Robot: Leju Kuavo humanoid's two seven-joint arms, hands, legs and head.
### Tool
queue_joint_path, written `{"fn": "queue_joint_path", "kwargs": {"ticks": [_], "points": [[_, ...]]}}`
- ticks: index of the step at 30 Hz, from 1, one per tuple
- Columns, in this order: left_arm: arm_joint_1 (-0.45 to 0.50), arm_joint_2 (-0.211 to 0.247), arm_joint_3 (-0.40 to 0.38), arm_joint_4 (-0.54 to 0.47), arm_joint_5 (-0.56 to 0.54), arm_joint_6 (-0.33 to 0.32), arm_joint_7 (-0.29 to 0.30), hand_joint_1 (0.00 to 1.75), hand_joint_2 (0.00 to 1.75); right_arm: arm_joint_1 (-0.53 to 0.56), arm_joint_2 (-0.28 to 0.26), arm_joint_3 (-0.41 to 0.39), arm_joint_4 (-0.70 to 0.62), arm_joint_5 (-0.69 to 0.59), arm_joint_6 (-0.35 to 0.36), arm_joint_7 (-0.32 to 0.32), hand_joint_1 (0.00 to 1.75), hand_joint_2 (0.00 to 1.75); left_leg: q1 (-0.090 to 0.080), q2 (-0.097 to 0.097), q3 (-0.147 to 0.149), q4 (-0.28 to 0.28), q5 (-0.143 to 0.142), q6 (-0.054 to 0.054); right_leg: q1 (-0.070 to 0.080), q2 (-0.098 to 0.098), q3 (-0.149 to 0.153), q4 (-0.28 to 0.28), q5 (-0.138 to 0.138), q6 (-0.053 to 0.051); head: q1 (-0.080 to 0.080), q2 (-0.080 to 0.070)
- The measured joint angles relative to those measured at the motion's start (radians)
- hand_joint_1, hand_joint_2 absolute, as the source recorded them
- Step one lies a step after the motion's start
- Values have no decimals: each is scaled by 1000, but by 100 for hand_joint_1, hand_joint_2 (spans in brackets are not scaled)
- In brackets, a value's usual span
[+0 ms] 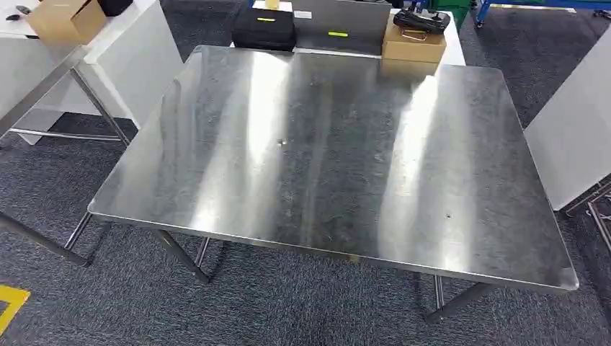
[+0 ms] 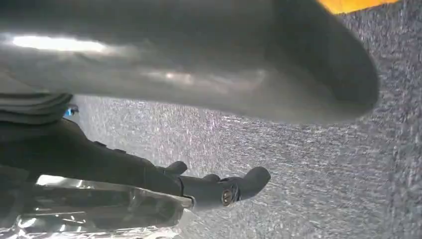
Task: Take the parts from the cabinet and place them on the table.
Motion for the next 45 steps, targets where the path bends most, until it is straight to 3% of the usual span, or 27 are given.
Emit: {"fn": "queue_joint_path", "kwargs": {"ticks": [1,2,4,5,6,7,10,11,13,16,17,19,21,23,25,27,29,30,31,32,34,36,37,39,40,42,45], "points": [[1,0,0,0,0,0,0,0,0,2,0,0,0,0,0,0,0,0,0,0,-29,58,-12,2,3,11,0,0,0,0,1,0],[2,-1,0,0,0,0,0,0,0,4,0,0,0,0,0,0,0,0,0,0,-28,52,9,6,5,24,1,0,0,0,0,0],[2,-1,0,0,0,0,0,0,0,3,0,0,0,-2,0,0,0,0,0,-10,26,-69,91,15,6,47,6,1,0,0,0,0],[1,0,0,0,0,0,0,0,0,1,0,0,0,-3,0,0,0,0,0,-30,70,-161,138,22,7,61,9,0,0,0,0,0],[2,1,0,0,0,0,-1,0,0,1,2,0,0,-3,0,0,0,0,0,-83,103,-237,163,32,4,71,8,0,0,0,1,0],[3,2,0,0,-1,1,-2,0,0,-3,5,0,0,-4,1,-2,0,0,3,-107,113,-256,154,37,18,80,1,4,0,2,3,0],[0,2,1,0,-3,2,-2,0,0,-1,3,1,0,-14,1,-5,0,0,-10,-70,112,-260,157,39,5,116,-22,-6,10,23,0,0],[0,-5,1,0,-5,2,-2,0,0,1,-1,0,0,-22,1,-8,0,0,4,-50,118,-283,169,50,14,115,-21,2,6,29,3,0],[-1,-2,1,0,-9,2,-2,0,0,-2,1,0,1,-31,1,-11,0,0,-2,-28,121,-291,174,61,14,31,-61,78,-41,18,8,0],[2,-2,1,0,-12,0,0,0,0,-4,-1,0,1,-24,-7,-5,0,0,-7,9,117,-290,173,61,11,0,-171,302,-133,18,8,0],[1,-2,2,0,-13,-2,3,0,0,-2,-1,2,1,-17,-17,4,0,0,-8,16,116,-290,173,61,11,-1,-175,320,-133,26,9,0],[1,-2,2,0,-19,-3,9,0,0,3,-2,5,1,-13,-26,12,0,0,-8,26,118,-289,173,60,8,-5,-105,206,-84,47,10,0],[-1,-3,2,0,-21,-4,11,0,0,1,-5,9,1,-13,-28,14,0,0,-8,28,121,-287,172,55,4,-21,11,3,-22,55,10,0],[-3,-3,2,0,-22,-4,12,0,0,0,-5,11,1,-12,-31,14,0,0,-18,29,123,-283,167,43,12,-25,15,-25,-5,32,9,0],[-3,-2,2,0,-22,-4,12,0,0,0,-3,12,1,-12,-31,15,0,0,-18,26,121,-278,166,63,5,-25,20,-26,-2,32,7,0],[-3,-2,2,0,-22,-4,13,0,0,0,-4,14,1,-12,-31,16,0,0,-13,25,119,-276,167,53,3,-25,25,-28,2,30,8,0],[-4,-2,2,0,-23,-9,13,0,0,0,-1,16,2,-11,-31,17,0,0,-20,23,120,-286,184,67,-2,-26,27,-40,17,48,7,0],[-4,-2,2,0,-22,-10,14,0,0,-1,-2,17,2,-9,-31,21,0,0,-12,25,139,-332,209,84,13,-25,30,-47,16,46,6,0],[-6,-3,2,0,-22,-12,14,0,0,-1,-2,18,2,-8,-30,24,0,0,-7,33,154,-362,224,75,7,-24,24,-38,6,41,8,0],[-6,-4,2,0,-22,-14,14,0,0,-1,-4,19,2,-7,-27,26,0,0,-3,32,155,-376,234,84,9,-20,3,4,-26,30,9,0],[-9,-3,5,0,-21,-19,15,0,0,-1,-2,20,3,-5,-21,31,0,0,2,33,144,-376,240,76,1,-15,-70,161,-93,26,10,0],[-9,-5,6,0,-21,-21,15,0,0,2,-6,21,3,-4,-19,34,0,0,8,33,130,-370,246,63,-14,-16,-108,246,-112,46,8,0],[-8,-5,6,0,-21,-21,15,0,0,2,-7,22,3,-4,-16,35,0,0,15,33,122,-362,247,54,-22,-16,-93,220,-96,62,10,0],[-8,-7,6,0,-21,-21,14,0,0,1,-12,24,3,-4,-13,36,0,0,39,32,92,-319,239,24,-46,-19,-6,56,-27,112,10,0],[-9,-4,7,0,-21,-21,14,0,0,-3,-11,25,4,-4,-11,36,0,0,41,34,72,-282,228,3,-57,-27,22,0,-30,131,13,0],[-9,4,10,0,-22,-16,16,0,0,-5,-2,26,8,-3,-5,36,0,0,42,31,54,-251,214,-17,-42,-7,-14,33,-32,100,24,0],[-9,2,10,0,-22,-16,16,0,0,-6,-3,26,8,-3,-5,36,0,0,41,31,53,-249,214,-18,-43,-7,-14,36,-32,95,23,0]]}}
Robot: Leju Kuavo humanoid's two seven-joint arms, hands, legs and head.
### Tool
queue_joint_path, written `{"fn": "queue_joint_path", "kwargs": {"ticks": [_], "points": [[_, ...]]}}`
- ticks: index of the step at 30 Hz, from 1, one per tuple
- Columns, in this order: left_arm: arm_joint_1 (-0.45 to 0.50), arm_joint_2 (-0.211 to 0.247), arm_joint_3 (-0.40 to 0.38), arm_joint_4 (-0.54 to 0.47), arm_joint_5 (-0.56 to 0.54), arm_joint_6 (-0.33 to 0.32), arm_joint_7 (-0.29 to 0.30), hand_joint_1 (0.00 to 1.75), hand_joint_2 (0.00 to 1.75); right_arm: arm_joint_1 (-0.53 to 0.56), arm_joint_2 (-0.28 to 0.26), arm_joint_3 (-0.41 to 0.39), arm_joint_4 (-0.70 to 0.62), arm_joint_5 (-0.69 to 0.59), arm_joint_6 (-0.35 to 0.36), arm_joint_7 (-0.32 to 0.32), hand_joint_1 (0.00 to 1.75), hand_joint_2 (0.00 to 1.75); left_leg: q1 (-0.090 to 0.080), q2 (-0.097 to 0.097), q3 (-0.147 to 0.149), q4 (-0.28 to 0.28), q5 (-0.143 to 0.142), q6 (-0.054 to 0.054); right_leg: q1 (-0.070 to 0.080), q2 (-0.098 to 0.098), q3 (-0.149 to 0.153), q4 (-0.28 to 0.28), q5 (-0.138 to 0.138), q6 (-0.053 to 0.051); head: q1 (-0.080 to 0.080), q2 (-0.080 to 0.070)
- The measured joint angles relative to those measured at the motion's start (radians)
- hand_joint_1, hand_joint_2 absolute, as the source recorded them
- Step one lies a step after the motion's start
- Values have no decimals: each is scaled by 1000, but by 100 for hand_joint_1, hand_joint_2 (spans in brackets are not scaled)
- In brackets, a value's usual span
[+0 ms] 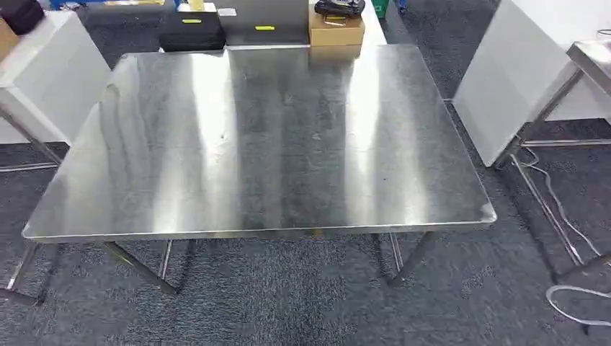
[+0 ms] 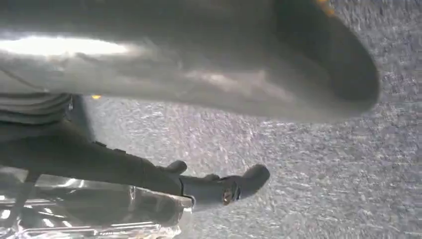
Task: Take the parts from the cabinet and place them on the table.
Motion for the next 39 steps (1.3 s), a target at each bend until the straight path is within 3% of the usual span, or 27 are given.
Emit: {"fn": "queue_joint_path", "kwargs": {"ticks": [1,2,3,5,6,8,10,11,12,14,15,16,17,18,20,22,24,25,26,27,30,31,33,35,36,37,39], "points": [[0,-1,0,0,0,0,0,0,0,0,-3,0,-1,0,0,0,0,0,-2,0,-1,1,1,-1,-1,-1,1,6,0,-7,-1,0],[1,-2,1,0,1,5,2,0,0,3,-3,0,0,1,1,2,0,0,0,-1,0,-7,18,-2,0,0,-1,20,4,-33,-13,0],[4,-3,2,1,1,4,2,0,0,1,-2,3,-1,4,3,6,0,0,3,-23,-56,114,-122,4,13,-2,-47,21,40,-82,-19,0],[4,-3,4,1,1,4,2,0,0,2,-2,6,0,5,5,7,0,0,-6,-29,-101,271,-214,12,26,-2,-77,22,61,-89,-21,0],[4,-3,4,1,1,5,2,0,0,2,-2,8,0,5,5,10,0,0,-12,-30,-99,310,-235,23,33,-2,-92,23,72,-92,-22,0],[4,-3,4,1,0,5,1,0,0,3,-2,9,0,5,5,16,0,0,-26,-31,-22,244,-214,48,45,1,-113,22,90,-93,-21,0],[0,-3,4,0,-3,5,1,0,0,1,0,10,0,3,5,18,0,0,-47,-39,125,58,-169,90,52,6,-128,21,108,-94,-21,0],[-7,3,4,-2,-4,5,1,0,0,-3,6,12,0,3,5,19,0,0,-57,-45,156,2,-186,99,50,5,-128,21,118,-91,-19,0],[-9,0,3,-2,-8,5,-1,0,0,-4,4,13,-1,2,3,20,0,0,-64,-40,148,2,-172,98,56,5,-126,14,126,-81,-16,0],[-9,1,4,-2,-8,6,-2,0,0,-4,5,15,0,0,3,20,0,0,-73,-37,134,4,-156,96,44,4,-127,4,146,-66,-19,0],[-8,2,4,-2,-8,6,-1,0,0,-3,7,15,0,0,3,20,0,0,-76,-37,128,-7,-141,103,45,5,-126,-12,163,-57,-23,0],[-7,2,4,-2,-8,6,-2,0,0,-1,7,15,0,0,3,20,0,0,-62,-31,126,-28,-106,104,52,3,-134,-6,165,-55,-19,0],[-8,1,4,-2,-8,6,-1,0,0,0,4,16,0,0,3,20,0,0,-67,-27,114,-38,-88,100,50,2,-147,9,122,-64,-20,0],[-7,1,4,-2,-8,6,-1,0,0,1,4,16,0,0,3,21,0,0,-67,-25,101,-39,-73,108,50,1,-163,53,60,-76,-19,0],[-5,-1,4,-2,-8,6,-1,0,0,1,4,16,0,-1,3,21,0,0,-70,-20,67,-38,-48,105,50,1,-194,220,-52,-80,-19,0],[-4,-1,4,-2,-8,6,-1,0,0,1,1,16,0,-1,3,21,0,0,-71,-14,34,-35,-24,102,50,1,-184,312,-55,-55,-19,0],[-4,-2,4,-2,-8,5,-1,0,0,2,0,16,0,-1,3,21,0,0,-73,-11,8,-34,-3,97,51,1,-81,222,-2,-32,-18,0],[-4,-3,4,-2,-8,5,-1,0,0,2,-1,16,0,-1,3,21,0,0,-74,-10,1,-34,3,95,51,0,-31,162,5,-32,-18,0],[-5,-3,4,-2,-9,4,-2,0,0,-2,-4,17,-1,-1,3,21,0,0,-78,-9,-1,-29,13,88,54,-8,91,10,-20,-47,-19,0],[-6,-4,4,-2,-9,5,-2,0,0,-5,-5,18,-1,-1,3,21,0,0,-81,-7,-9,-18,18,85,64,-9,136,-66,-35,-54,-14,0],[-5,-4,4,-2,-10,4,-3,0,0,-2,-6,18,-1,0,3,21,0,0,-77,-5,-12,-19,40,73,68,-7,119,-74,-34,-75,-17,0],[-4,-2,4,-1,-10,5,-3,0,0,1,-3,18,0,-1,3,22,0,0,-77,-10,-20,-16,38,65,43,-9,117,-79,-22,-90,-16,0],[-1,-5,3,-1,-12,4,-2,0,0,0,-4,18,0,-1,3,24,0,0,-68,-32,-47,53,-55,49,41,-15,97,-79,-3,-114,-25,0],[0,-4,4,-1,-12,4,-2,0,0,2,-4,18,0,0,5,27,0,0,-55,-37,-93,204,-157,35,40,-16,73,-78,15,-112,-26,0],[0,-4,4,-1,-11,5,-2,0,0,3,-4,18,0,0,8,28,0,0,-47,-36,-106,267,-178,27,38,-16,61,-78,24,-108,-25,0],[1,-3,4,-1,-11,4,-2,0,0,5,-4,18,0,2,12,31,0,0,-40,-36,-99,287,-170,19,34,-16,52,-76,32,-102,-25,0],[1,-3,4,-1,-11,4,-2,0,0,5,-4,18,0,4,20,34,0,0,-24,-36,-29,209,-109,5,21,-14,39,-69,43,-85,-25,0]]}}
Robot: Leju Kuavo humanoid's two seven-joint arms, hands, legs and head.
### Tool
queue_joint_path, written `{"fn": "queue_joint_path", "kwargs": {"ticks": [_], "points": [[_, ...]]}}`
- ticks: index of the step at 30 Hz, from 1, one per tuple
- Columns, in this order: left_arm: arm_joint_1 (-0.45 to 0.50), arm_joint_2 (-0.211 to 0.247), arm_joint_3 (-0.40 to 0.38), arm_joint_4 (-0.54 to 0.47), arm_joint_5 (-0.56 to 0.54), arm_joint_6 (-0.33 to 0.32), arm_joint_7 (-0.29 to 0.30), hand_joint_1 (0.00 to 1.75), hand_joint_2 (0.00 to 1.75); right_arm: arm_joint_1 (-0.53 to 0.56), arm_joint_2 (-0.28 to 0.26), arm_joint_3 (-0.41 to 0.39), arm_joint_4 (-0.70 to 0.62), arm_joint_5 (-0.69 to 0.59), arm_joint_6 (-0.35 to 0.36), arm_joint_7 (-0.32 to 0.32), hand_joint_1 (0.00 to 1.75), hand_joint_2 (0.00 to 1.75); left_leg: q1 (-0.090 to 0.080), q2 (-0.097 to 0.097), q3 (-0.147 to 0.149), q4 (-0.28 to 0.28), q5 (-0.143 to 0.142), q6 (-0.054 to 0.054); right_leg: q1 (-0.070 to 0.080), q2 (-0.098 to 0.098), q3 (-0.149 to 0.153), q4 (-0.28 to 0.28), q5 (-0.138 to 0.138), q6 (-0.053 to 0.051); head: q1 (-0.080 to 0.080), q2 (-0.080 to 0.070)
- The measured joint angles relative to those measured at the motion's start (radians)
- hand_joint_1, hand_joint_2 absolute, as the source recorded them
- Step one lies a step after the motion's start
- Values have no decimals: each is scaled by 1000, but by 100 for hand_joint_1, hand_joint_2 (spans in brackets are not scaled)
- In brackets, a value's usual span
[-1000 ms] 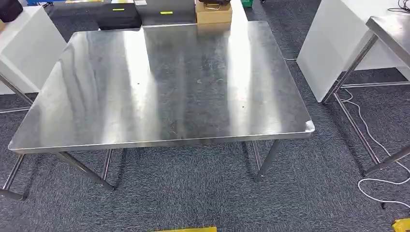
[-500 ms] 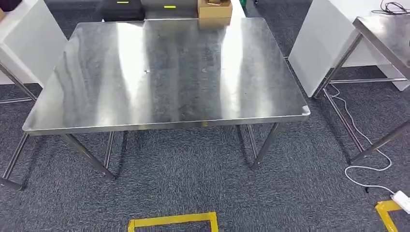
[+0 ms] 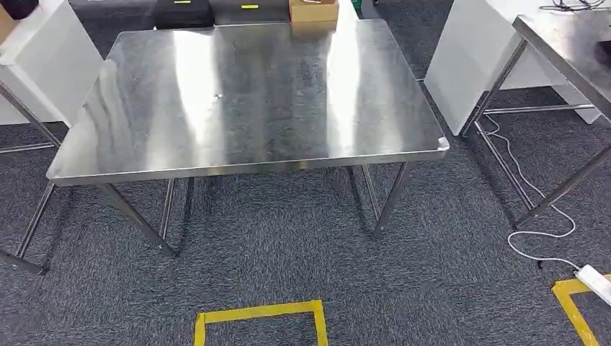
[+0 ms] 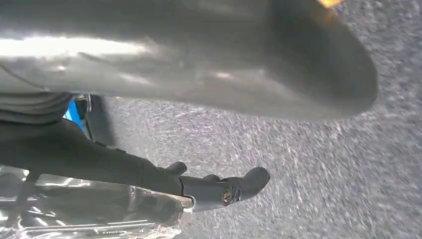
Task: Take the parts from the cabinet and place them on the table.
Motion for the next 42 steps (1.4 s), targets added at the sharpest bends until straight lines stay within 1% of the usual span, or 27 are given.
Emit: {"fn": "queue_joint_path", "kwargs": {"ticks": [2,3,4,5,6,8,10,11,14,16,18,19,20,21,24,25,26,27,29,30,31,33,35,36,37,40,42], "points": [[-1,-1,0,0,1,0,0,0,0,-2,0,1,0,2,8,1,0,0,19,-2,130,-190,42,-21,-7,2,-17,20,5,11,-2,0],[-2,-4,0,0,1,0,0,0,0,-2,-5,2,-1,2,12,0,0,0,8,-16,153,-225,14,-25,-5,5,-36,25,8,21,-12,0],[-1,-3,0,0,2,0,0,0,0,-4,-1,3,0,2,17,1,0,0,7,-18,139,-218,24,-9,4,6,-37,26,14,31,-10,0],[-1,-3,0,0,2,1,0,0,0,-6,-1,5,0,3,18,1,0,0,5,-17,131,-222,19,-5,8,6,-38,28,19,38,-6,0],[0,-3,1,0,2,1,0,0,0,-6,-1,6,0,5,20,0,0,0,-5,-17,124,-214,22,10,8,8,-43,21,29,53,-6,0],[0,-3,1,0,2,2,0,0,0,-1,-1,6,0,6,20,0,0,0,-9,-14,116,-221,34,35,-1,8,-57,18,33,65,-8,0],[-1,-4,2,0,3,3,-1,0,0,-2,-4,8,0,10,22,-2,0,0,-12,-7,97,-223,48,57,-3,7,-84,76,-19,49,-3,0],[-1,-3,7,0,7,4,-1,0,0,-2,-3,10,0,12,24,-4,0,0,-18,-4,82,-223,59,72,0,7,-125,176,-82,36,3,0],[1,-5,11,0,9,6,-1,0,0,-1,-5,15,0,13,24,-9,0,0,-35,2,55,-221,79,84,12,8,-178,349,-152,34,5,0],[1,-7,13,0,10,8,-1,0,0,0,-6,16,0,13,24,-12,0,0,-50,3,39,-221,93,89,26,8,-140,323,-133,36,4,0],[1,-9,14,0,10,9,-2,0,0,0,-8,18,0,13,24,-14,0,0,-63,2,26,-221,105,94,42,8,-43,181,-87,26,3,0],[1,-9,15,0,10,10,-2,0,0,-2,-8,19,0,13,24,-17,0,0,-65,2,23,-221,110,95,53,8,8,103,-75,12,4,0],[2,-15,15,0,11,10,-3,0,0,-3,-16,22,-2,12,23,-21,0,0,-64,3,22,-220,115,95,67,5,62,20,-86,-15,2,0],[3,-15,16,0,11,10,-3,0,0,-5,-14,24,-2,11,22,-27,0,0,-69,3,21,-220,121,90,72,-4,76,5,-78,-20,1,0],[3,-16,18,0,11,11,-4,0,0,-4,-14,26,-2,11,22,-41,0,0,-61,9,22,-225,135,76,74,-2,56,-6,-64,-32,6,0],[3,-16,19,0,12,11,-5,0,0,-3,-13,26,-2,10,22,-47,0,0,-65,8,17,-223,139,69,57,-2,58,-18,-50,-42,6,0],[4,-15,21,0,12,13,-5,0,0,-5,-10,26,-2,8,25,-54,0,0,-61,1,7,-205,112,59,50,-4,52,-21,-39,-41,6,0],[7,-15,23,0,12,12,-5,0,0,-4,-10,26,-2,7,26,-56,0,0,-58,-2,-8,-161,54,50,46,-3,43,-21,-32,-50,5,0],[8,-13,26,0,13,13,-6,0,0,-1,-9,27,-2,6,30,-58,0,0,-43,-4,-54,-9,-53,33,43,-3,27,-20,-19,-47,6,0],[9,-11,27,0,13,13,-6,0,0,-1,-8,27,-2,5,37,-61,0,0,-35,-4,-75,63,-79,25,39,-4,18,-19,-13,-42,5,0],[10,-10,28,0,13,13,-7,0,0,0,-8,27,-1,6,42,-62,0,0,-27,-4,-76,91,-78,17,35,-4,14,-17,-8,-35,5,0],[11,-8,31,0,13,13,-11,0,0,2,-6,31,-1,16,52,-75,0,0,-11,-3,-9,10,-21,-1,22,-3,6,-9,-2,-23,5,0],[11,-7,34,0,13,13,-15,0,0,1,-6,38,-1,20,58,-84,0,0,7,0,105,-171,46,-22,14,-3,-3,10,-6,-16,4,0],[10,-10,35,1,13,12,-16,0,0,1,-12,40,-2,20,58,-88,0,0,4,-7,129,-205,18,-32,18,-2,-20,19,-6,-5,0,0],[11,-10,35,1,13,12,-19,0,0,-2,-8,41,-1,20,58,-88,0,0,1,-9,118,-205,28,-14,25,-2,-28,29,-4,4,-3,0],[13,-8,37,1,13,12,-19,0,0,1,-9,47,-1,20,58,-90,0,0,-9,-8,105,-205,27,12,32,1,-37,32,6,21,-1,0],[11,-8,39,1,13,12,-20,0,0,1,-10,50,-1,20,58,-90,0,0,-10,-6,98,-211,38,38,23,2,-65,76,-29,21,1,0]]}}
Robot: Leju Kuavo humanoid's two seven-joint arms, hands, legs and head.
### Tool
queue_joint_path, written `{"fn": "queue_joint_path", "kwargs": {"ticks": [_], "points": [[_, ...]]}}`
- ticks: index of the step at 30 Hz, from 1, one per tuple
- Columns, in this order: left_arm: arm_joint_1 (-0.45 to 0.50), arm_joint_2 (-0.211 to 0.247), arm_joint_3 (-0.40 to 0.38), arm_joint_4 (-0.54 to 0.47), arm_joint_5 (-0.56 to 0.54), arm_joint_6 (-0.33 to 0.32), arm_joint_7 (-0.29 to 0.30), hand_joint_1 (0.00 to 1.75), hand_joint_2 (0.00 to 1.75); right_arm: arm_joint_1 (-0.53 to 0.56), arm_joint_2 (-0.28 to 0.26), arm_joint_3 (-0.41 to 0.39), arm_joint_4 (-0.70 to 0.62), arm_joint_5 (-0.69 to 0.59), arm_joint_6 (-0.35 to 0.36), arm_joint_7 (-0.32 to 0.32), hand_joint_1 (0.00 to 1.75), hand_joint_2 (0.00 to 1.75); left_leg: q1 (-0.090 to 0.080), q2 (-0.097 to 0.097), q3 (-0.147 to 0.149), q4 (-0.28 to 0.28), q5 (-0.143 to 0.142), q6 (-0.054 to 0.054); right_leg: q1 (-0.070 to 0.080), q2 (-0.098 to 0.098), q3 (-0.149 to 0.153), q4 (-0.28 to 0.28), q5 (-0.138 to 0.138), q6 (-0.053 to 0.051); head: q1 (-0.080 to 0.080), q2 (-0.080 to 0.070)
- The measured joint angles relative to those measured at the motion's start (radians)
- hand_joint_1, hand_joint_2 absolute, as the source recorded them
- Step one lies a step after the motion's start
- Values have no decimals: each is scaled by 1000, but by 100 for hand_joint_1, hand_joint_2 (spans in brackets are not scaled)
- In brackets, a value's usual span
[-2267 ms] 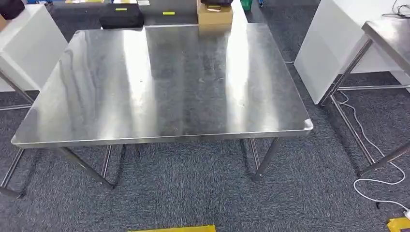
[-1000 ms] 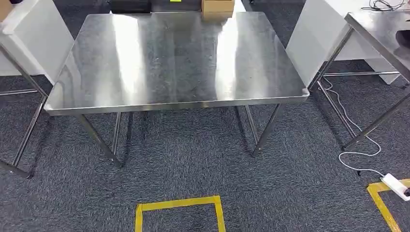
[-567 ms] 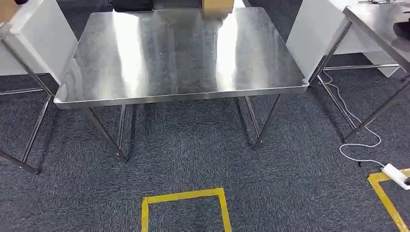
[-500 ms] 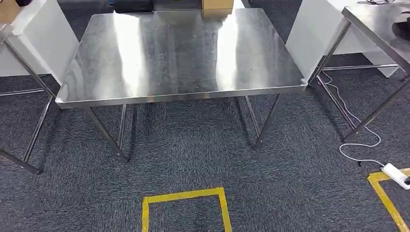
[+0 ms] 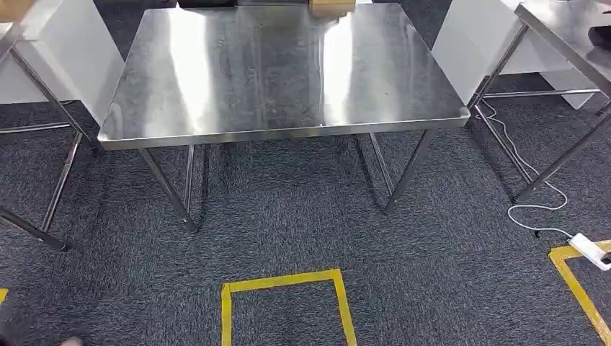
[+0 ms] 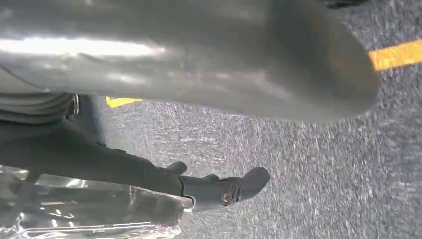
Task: Take the parts from the cabinet and place them on the table.
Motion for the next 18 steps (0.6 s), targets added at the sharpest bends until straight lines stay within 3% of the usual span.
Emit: {"fn": "queue_joint_path", "kwargs": {"ticks": [1,3,4,5,6,7,8,9,10,13,14,15,17,18], "points": [[-1,1,1,0,0,0,0,0,0,-1,2,0,0,0,0,0,0,0,-1,1,-7,0,4,13,0,0,-30,65,-34,-7,3,0],[-2,3,1,0,0,0,0,0,0,0,4,0,0,0,0,0,0,0,-7,4,-22,0,12,25,1,1,-107,234,-103,-12,6,0],[-1,3,1,0,0,0,0,0,0,1,3,1,0,0,0,0,0,0,-12,5,-29,0,17,31,2,2,-130,291,-118,-8,6,0],[0,2,1,0,0,0,0,0,0,2,3,1,0,0,0,0,0,0,-16,5,-33,1,21,33,2,2,-124,292,-113,-4,5,0],[1,2,1,0,0,0,0,0,0,3,2,1,0,0,0,0,0,0,-19,4,-36,1,25,34,5,2,-88,238,-92,0,6,0],[1,2,1,0,0,0,0,0,0,3,2,1,0,0,0,0,0,0,-20,3,-37,1,28,32,8,2,-32,147,-60,3,6,0],[0,2,1,0,0,0,0,0,0,2,2,1,0,0,0,0,0,0,-21,2,-37,1,31,30,11,2,31,41,-28,2,6,0],[0,2,1,0,0,0,0,0,0,0,1,2,0,0,0,0,0,0,-21,3,-37,1,33,27,14,2,74,-33,-17,-7,6,0],[0,1,1,0,0,0,0,0,0,-2,2,2,0,0,0,0,0,0,-29,4,-39,4,35,23,25,1,73,-52,-18,-10,6,0],[-1,0,1,0,-2,1,-2,0,0,0,2,4,0,1,-5,-5,0,0,-25,6,-39,-5,42,11,30,2,67,-55,-10,-19,5,0],[-1,2,1,0,-3,2,-2,0,0,1,2,5,0,-1,-8,-10,0,0,-28,6,-42,-1,25,26,18,2,68,-61,-7,-13,5,0],[-1,2,1,0,-3,3,-2,0,0,1,1,5,0,-2,-9,-15,0,0,-25,6,-44,-2,40,41,20,2,68,-60,-6,-13,2,0],[0,2,2,0,-3,3,-2,0,0,1,2,6,0,-1,-10,-17,0,0,-17,6,-45,-4,47,12,26,2,64,-59,-2,-20,5,0],[0,2,2,0,-3,3,-2,0,0,1,1,6,0,0,-11,-15,0,0,-16,6,-45,-6,48,13,27,2,63,-59,-2,-21,4,0]]}}
